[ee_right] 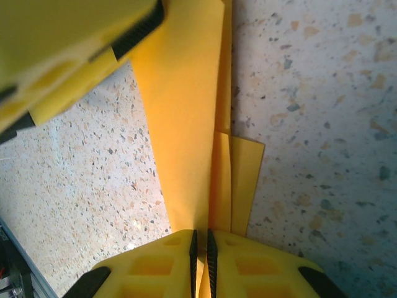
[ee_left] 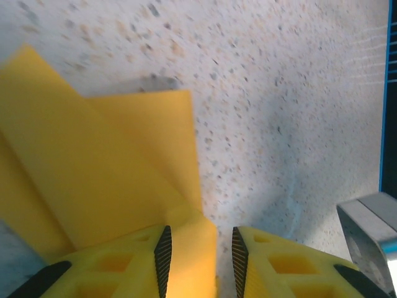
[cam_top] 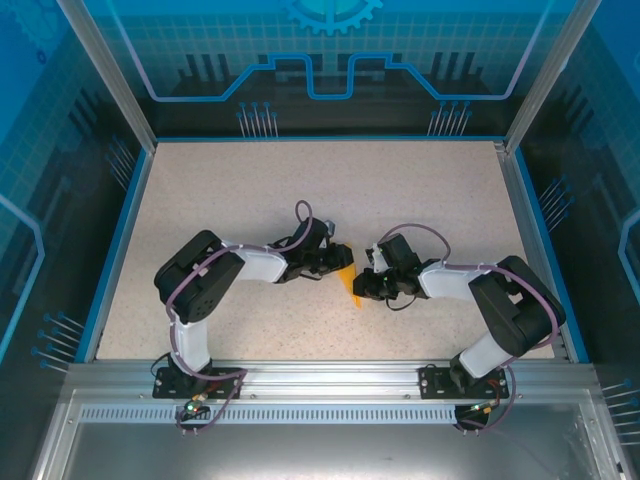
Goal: Fold a paper plane with a square sheet of paper (pick it up from the middle)
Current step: Fold the wing for the fifth time at the center of the table.
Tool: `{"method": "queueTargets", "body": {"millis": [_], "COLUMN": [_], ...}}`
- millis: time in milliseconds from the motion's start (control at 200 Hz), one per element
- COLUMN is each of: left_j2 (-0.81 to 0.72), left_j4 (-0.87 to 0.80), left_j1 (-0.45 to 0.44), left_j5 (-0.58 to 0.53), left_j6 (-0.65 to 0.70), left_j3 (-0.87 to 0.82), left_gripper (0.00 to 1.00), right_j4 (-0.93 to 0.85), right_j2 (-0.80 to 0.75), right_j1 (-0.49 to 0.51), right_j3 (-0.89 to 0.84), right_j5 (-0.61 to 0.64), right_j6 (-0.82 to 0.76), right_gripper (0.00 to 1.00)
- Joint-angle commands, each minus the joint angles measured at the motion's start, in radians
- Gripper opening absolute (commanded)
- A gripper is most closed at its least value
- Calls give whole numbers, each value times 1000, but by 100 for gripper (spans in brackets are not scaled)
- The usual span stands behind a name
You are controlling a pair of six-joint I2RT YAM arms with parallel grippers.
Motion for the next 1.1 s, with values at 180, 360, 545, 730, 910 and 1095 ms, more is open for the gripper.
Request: {"method": "queueTargets", "body": {"millis": [180,360,545,730,910,1095], "left_j2": [58,75,92,105,112,110], "left_j4": [-76,-148,-174,-187,-198,-205], "left_j1": [40,43,43,43,42,43], "left_j5": [-41,-59,-39,-26,-19,-20], "left_j6": [-40,-46,-32,-29,-22,-18], "left_j3": [24,45,63,73,81,81], "left_gripper": [33,32,31,30,30,30], "right_j4": [-33,-55,-60,-66,-137,-135], "right_j2": [32,1,-117,-175,-87,-2], "right_j1": [-6,-11,-15,17,83,67], "right_j3": [-16,-1,0,27,119,138], "right_j5": [-12,-12,-28,-54,11,11], "right_j6": [-12,-18,-26,-73,-109,-117], "right_gripper": [14,13,15,15,12,12]}}
